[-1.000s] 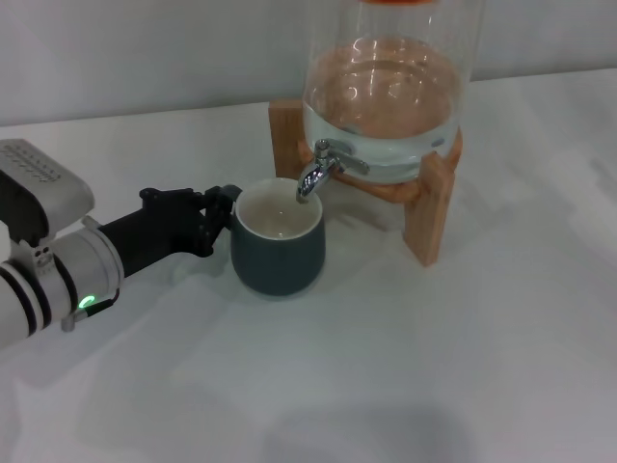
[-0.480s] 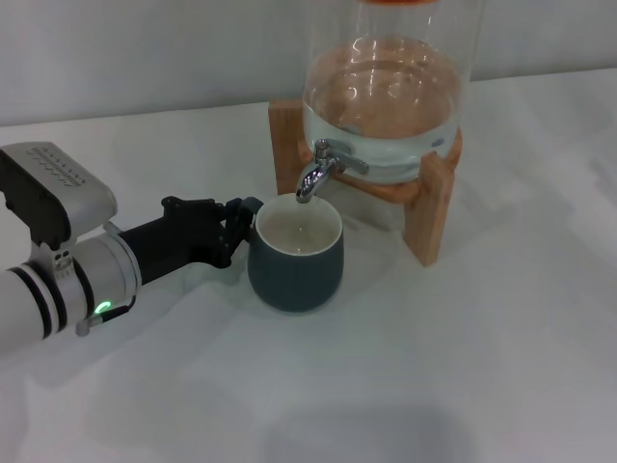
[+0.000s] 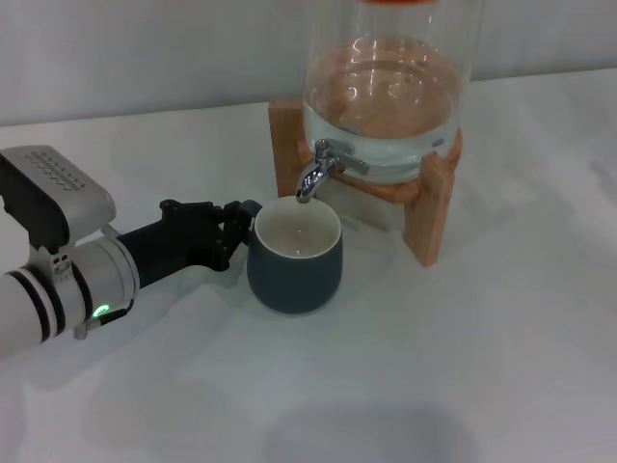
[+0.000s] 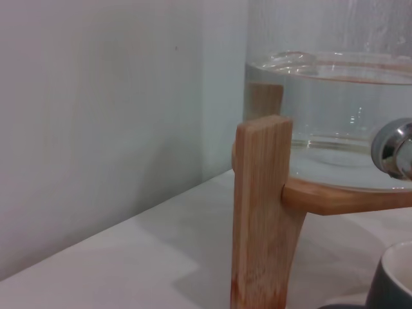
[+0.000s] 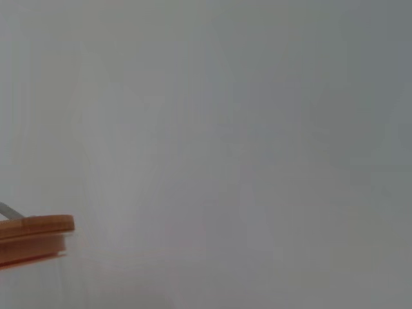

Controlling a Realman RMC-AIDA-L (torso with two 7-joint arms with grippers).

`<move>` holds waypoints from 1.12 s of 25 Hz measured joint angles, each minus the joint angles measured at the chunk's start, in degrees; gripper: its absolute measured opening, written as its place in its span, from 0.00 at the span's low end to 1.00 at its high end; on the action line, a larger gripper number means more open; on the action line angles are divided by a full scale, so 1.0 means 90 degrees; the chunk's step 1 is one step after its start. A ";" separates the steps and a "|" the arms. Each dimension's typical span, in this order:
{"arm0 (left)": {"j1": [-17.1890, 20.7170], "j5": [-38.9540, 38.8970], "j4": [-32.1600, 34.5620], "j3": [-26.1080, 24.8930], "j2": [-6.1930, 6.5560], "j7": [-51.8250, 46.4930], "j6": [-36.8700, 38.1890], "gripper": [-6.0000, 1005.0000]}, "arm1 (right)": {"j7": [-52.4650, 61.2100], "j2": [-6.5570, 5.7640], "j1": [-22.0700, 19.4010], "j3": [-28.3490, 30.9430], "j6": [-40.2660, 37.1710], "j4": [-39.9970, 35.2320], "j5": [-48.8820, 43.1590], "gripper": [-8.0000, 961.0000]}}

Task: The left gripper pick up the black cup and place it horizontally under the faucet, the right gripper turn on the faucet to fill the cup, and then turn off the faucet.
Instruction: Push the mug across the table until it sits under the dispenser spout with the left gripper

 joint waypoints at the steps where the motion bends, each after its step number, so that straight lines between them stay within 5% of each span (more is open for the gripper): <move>1: 0.0001 0.0000 0.0000 -0.0004 0.0000 0.0001 0.0000 0.12 | 0.0000 0.0000 -0.0001 0.0003 0.0000 0.0000 0.0000 0.71; 28: 0.0073 -0.0014 0.0323 -0.0009 -0.0008 -0.0034 0.0310 0.19 | -0.0026 0.0000 0.0019 0.0026 0.0000 0.0000 0.0000 0.71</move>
